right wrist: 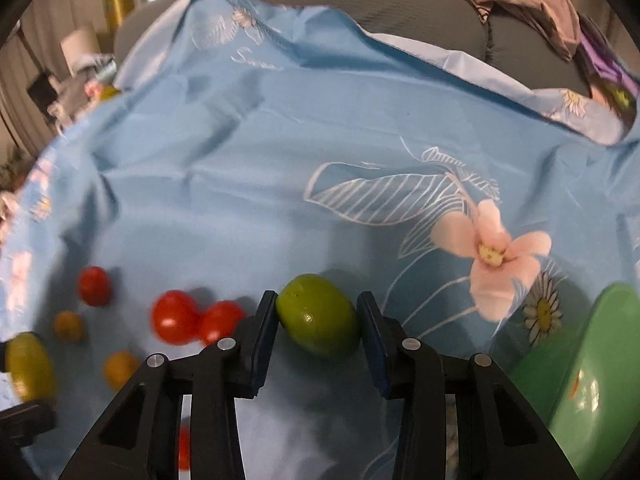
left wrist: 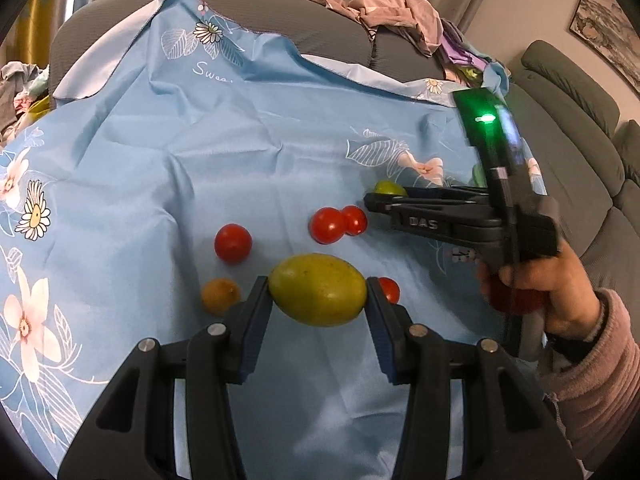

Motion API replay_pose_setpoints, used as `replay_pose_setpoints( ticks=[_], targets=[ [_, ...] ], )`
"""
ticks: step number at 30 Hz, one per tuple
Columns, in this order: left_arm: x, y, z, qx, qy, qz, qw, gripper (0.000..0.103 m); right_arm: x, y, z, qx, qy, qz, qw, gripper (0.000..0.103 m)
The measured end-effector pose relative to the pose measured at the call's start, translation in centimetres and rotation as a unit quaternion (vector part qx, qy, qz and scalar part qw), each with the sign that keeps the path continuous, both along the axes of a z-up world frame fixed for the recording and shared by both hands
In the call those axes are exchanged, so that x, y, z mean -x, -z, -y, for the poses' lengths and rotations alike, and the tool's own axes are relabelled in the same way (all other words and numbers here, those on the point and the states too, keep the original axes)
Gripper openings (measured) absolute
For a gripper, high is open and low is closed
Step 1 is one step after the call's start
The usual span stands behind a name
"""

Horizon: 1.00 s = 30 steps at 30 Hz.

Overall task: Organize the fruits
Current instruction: 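Grasp the large yellow fruit with the left tool while the right tool grasps the green fruit, then carry the yellow and green fruits over the green bowl with both tools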

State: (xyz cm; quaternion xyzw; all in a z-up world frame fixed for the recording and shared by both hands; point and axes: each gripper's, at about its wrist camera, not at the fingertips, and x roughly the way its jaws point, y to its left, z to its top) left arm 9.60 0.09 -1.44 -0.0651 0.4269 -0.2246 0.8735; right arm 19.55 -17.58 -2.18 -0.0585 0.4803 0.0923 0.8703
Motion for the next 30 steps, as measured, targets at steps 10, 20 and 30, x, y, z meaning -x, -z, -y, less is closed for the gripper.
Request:
replay_pose_setpoints(
  ticks=[10,20,30],
  targets=[
    [1.9,-1.4,1.2,-0.012,0.009,0.011,0.9998,0.047,6.8,-5.2,1.0,-0.062,-0.015,0.06,0.996,0.042],
    [4.3,-3.5,5.1,-0.02,0.05,0.028,0.9981,0.047,12.5,-7.4,5.8,-0.086,0.02,0.09,0.992,0.042],
    [4.8,-5.8,10.1,-0.028,0.095,0.051,0.9938,0.047,15.4,-8.9,9.7,-0.087,0.052,0.117,0.988,0.042]
  ],
)
